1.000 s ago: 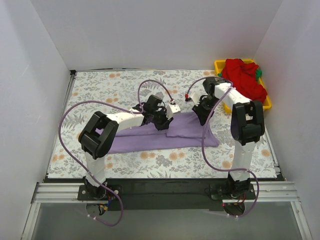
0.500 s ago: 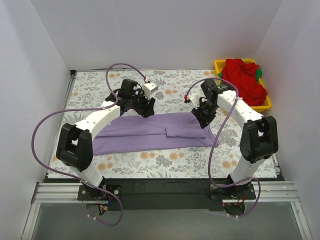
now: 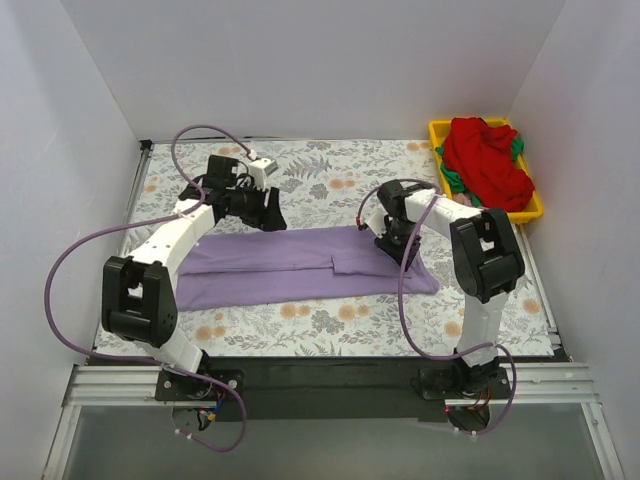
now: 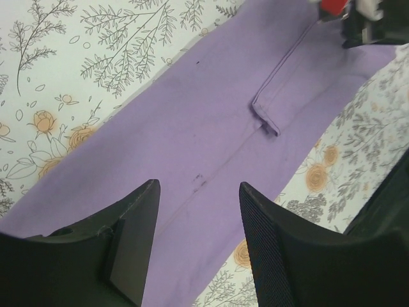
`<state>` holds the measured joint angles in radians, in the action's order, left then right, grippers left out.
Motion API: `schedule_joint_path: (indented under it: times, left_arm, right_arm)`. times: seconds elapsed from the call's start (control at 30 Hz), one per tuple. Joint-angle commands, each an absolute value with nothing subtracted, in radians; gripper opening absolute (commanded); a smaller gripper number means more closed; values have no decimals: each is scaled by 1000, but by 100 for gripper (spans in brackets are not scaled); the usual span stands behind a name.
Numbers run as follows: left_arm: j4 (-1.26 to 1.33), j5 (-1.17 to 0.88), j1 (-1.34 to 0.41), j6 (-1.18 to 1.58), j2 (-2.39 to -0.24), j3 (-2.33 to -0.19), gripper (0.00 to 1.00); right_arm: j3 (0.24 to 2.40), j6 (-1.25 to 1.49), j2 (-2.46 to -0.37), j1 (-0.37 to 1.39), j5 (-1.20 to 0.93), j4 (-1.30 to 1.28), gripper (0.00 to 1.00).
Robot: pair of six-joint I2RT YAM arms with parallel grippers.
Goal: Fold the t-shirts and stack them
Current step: Fold the tshirt
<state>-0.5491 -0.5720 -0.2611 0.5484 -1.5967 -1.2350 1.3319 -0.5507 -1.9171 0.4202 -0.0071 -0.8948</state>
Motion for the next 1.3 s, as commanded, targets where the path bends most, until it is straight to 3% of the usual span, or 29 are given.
schedule_joint_path:
  times: [0.0,0.17,0.27,0.4,0.43,0.47,0.57,0.67,0.93,1.27]
  left_arm:
    - [-574,-687,-180,612,-1551,-1244,51]
    - [-566,-721,-107,646,-1563,-1255,50]
    - [-572,-704,-86,637,-1566,-1252,50]
    - [-606,-626,-80,540,-1580,-1247,49]
    - [-618,-608,-80,517,-1580,-1244,49]
    - [-623,-568,-80,488,-1583,-1244,49]
    - [-624,-514,-83,408,-1589,-1235,49]
    - [-630,-491,-95,344,-1604,-1217,46]
    - [-565,-324,-210,288,-1701,-1172,38]
    - [-587,-140,-365,246,-1801,-1154,31]
  right_arm:
    - [1379,-587,-1986,422,75,-836,26]
    - [1534,-638,-2123,420,185,-787,23]
    - [1742,-687,-2267,420,264,-727,22]
    - [2212,-784,-2582,419,368,-649,21]
    - [2417,-816,-2632,419,421,-614,21]
    - [2471,-881,-2666,420,443,-494,22]
    - [2322,-985,-2623,425,492,-122,28]
    - [2169,-1019,-2485,426,482,36,38]
    - [1982,-895,-2180,423,482,-32,64]
    - [1954,-661,-2023,414,324,-542,68]
